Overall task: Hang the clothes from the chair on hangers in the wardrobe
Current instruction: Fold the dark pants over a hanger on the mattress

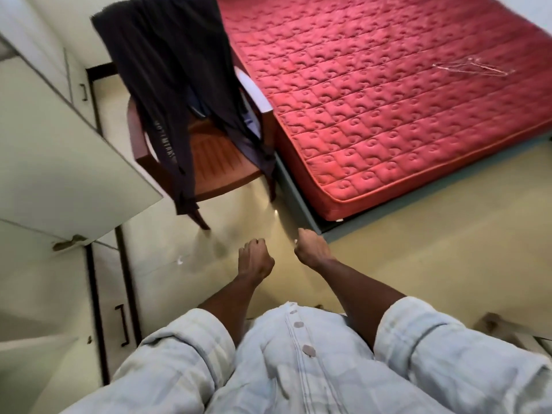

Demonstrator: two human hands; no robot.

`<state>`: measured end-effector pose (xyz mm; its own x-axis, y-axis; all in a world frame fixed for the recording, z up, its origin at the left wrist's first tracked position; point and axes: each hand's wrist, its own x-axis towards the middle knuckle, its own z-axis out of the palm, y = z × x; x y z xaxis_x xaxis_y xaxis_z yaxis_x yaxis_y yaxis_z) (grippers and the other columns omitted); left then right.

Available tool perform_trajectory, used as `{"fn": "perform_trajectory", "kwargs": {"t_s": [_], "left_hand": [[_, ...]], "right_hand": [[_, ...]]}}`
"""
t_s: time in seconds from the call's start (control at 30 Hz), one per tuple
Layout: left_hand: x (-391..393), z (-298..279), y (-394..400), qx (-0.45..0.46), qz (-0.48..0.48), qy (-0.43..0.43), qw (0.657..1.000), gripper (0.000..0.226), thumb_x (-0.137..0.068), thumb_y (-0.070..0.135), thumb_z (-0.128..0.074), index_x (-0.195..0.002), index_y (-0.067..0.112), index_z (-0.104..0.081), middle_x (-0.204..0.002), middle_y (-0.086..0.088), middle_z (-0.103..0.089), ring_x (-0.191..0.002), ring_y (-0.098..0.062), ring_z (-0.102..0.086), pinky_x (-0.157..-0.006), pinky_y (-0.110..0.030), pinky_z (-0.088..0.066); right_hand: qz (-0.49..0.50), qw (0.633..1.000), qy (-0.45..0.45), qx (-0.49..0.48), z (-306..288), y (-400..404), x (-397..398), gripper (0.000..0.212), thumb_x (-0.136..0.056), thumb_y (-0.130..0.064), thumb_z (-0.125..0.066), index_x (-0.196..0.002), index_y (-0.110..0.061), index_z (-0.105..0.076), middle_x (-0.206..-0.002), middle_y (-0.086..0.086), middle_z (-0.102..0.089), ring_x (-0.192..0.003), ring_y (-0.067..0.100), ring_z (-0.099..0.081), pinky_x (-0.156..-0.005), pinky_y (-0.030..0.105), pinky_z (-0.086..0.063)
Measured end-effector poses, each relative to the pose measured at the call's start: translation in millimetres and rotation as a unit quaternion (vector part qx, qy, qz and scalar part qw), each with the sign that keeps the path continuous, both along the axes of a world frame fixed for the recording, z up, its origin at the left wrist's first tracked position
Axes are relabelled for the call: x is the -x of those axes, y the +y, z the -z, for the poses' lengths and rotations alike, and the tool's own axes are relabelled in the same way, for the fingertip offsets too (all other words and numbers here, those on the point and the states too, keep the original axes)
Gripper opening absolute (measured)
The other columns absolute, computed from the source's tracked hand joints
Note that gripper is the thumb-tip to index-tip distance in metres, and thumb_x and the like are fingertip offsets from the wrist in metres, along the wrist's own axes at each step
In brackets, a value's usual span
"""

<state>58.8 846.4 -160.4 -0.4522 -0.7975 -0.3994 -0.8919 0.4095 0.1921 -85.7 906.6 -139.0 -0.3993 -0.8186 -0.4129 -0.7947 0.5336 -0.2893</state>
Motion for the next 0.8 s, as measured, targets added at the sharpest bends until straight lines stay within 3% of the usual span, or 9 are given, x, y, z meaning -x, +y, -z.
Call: {"fn": "perform_trajectory", "kwargs": {"t_s": [0.23, 0.47, 0.63, 0.8], "left_hand": [[133.4, -10.6, 14.3, 0.000, 0.046, 0.030, 0.998, 0.031, -0.086, 0.017, -0.052, -0.116, 0.010, -0.055, -0.119, -0.014, -0.061, -0.108, -0.034, -0.057, -0.092, -0.040, -0.042], [207.9, -33.4, -16.5, 0.017, 0.039, 0.006, 0.999, 0.035, -0.088, 0.028, -0.060, -0.118, 0.011, -0.053, -0.123, -0.014, -0.058, -0.114, -0.034, -0.056, -0.094, -0.040, -0.042], [224.8, -41.5, -39.3, 0.015, 0.012, 0.025, 1.000, 0.032, -0.088, 0.022, -0.055, -0.117, 0.010, -0.055, -0.122, -0.016, -0.059, -0.114, -0.036, -0.056, -0.095, -0.041, -0.041], [194.4, -44.1, -90.9, 0.034, -0.059, 0.039, 0.997, 0.033, -0.087, 0.016, -0.051, -0.119, 0.011, -0.056, -0.123, -0.013, -0.060, -0.114, -0.033, -0.056, -0.097, -0.040, -0.043]], "right_hand": [[0.076, 0.997, 0.000, 0.022, -12.3, 49.2, 124.3, 0.021, -0.094, -0.015, -0.045, -0.109, -0.005, -0.055, -0.118, 0.018, -0.062, -0.110, 0.039, -0.056, -0.086, 0.041, -0.041], [0.105, 0.993, 0.028, 0.055, -26.8, 43.6, 193.2, 0.024, -0.093, -0.011, -0.039, -0.109, -0.008, -0.057, -0.116, 0.016, -0.063, -0.108, 0.038, -0.059, -0.090, 0.042, -0.043], [0.076, 0.995, 0.029, 0.051, -30.1, 6.5, 204.1, 0.023, -0.093, -0.011, -0.043, -0.112, -0.008, -0.057, -0.117, 0.015, -0.064, -0.108, 0.036, -0.059, -0.091, 0.041, -0.043], [0.011, 0.998, 0.006, 0.063, -26.7, -60.6, 188.0, 0.023, -0.094, -0.011, -0.042, -0.113, -0.007, -0.056, -0.116, 0.017, -0.063, -0.108, 0.037, -0.059, -0.089, 0.042, -0.043]]}}
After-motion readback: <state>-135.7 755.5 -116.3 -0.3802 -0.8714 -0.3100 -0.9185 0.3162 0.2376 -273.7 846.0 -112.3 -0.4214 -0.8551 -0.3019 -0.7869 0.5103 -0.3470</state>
